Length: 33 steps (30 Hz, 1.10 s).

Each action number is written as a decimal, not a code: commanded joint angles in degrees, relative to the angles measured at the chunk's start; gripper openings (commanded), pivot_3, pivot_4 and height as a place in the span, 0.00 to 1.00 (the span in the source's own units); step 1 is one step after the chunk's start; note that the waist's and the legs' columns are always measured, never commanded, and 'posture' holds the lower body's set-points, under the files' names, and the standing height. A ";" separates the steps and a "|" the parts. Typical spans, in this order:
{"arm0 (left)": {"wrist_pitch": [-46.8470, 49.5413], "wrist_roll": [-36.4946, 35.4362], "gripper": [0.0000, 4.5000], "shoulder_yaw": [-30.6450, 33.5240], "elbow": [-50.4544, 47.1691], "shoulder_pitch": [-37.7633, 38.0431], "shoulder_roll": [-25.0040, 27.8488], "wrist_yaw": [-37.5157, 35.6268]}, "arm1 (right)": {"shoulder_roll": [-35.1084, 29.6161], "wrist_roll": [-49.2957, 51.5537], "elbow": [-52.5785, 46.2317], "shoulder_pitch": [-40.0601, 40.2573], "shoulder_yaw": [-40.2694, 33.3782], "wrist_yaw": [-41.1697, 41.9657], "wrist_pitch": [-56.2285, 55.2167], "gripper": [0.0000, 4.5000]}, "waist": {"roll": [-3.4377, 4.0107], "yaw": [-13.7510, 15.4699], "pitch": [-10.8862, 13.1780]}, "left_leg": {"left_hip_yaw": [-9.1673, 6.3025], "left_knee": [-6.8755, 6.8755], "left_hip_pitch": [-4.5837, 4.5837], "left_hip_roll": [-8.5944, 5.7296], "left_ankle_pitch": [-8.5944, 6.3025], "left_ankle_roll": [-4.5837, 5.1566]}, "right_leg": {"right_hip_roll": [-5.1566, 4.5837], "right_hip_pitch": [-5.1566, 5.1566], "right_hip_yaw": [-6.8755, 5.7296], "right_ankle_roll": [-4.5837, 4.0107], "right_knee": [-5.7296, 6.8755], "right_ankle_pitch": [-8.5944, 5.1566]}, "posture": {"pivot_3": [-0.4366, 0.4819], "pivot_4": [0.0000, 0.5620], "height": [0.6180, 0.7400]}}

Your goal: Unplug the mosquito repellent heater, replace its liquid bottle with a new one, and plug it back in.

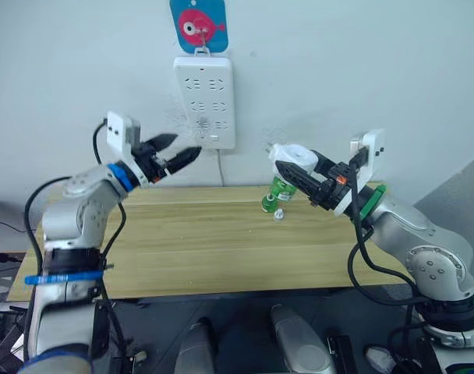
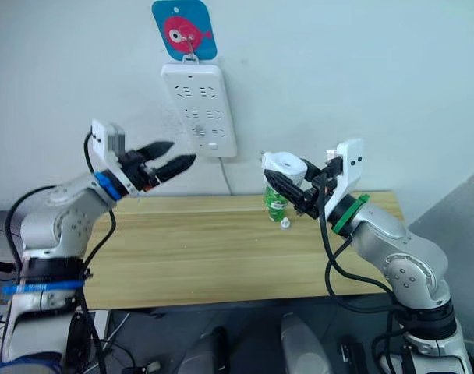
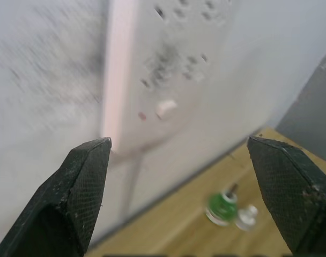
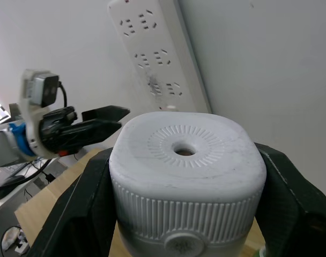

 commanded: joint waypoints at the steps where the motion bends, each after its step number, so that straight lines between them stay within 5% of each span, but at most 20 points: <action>1: -2.26 1.91 0.96 -0.87 4.08 -2.94 0.41 -3.37 | 0.40 -0.40 -2.16 -2.43 -0.74 -0.13 1.00 0.66 | 0.00 0.05 0.00 | 0.00 -0.04 0.00 0.00 0.00 0.00 | 0.00 -0.01 -0.01 0.01 0.00 0.00 | 0.18 0.39 1.00; 16: -11.86 8.93 0.96 -3.68 25.81 -16.57 -2.32 -13.20 | 2.71 0.69 -2.83 -5.25 -2.16 -1.03 6.38 0.66 | 0.00 0.65 0.00 | -0.13 -0.28 -0.01 0.02 0.00 0.00 | 0.00 -0.09 -0.16 0.00 0.08 0.01 | 0.18 0.39 1.00; 33: -16.58 10.93 0.96 -3.73 34.99 -23.78 -5.66 -19.87 | 2.99 5.67 -4.80 -3.55 -3.66 -1.07 8.40 0.66 | 0.00 0.53 0.00 | -0.17 -0.28 -0.02 0.02 0.01 0.00 | 0.00 -0.09 -0.20 0.00 0.11 0.01 | 0.15 0.39 1.00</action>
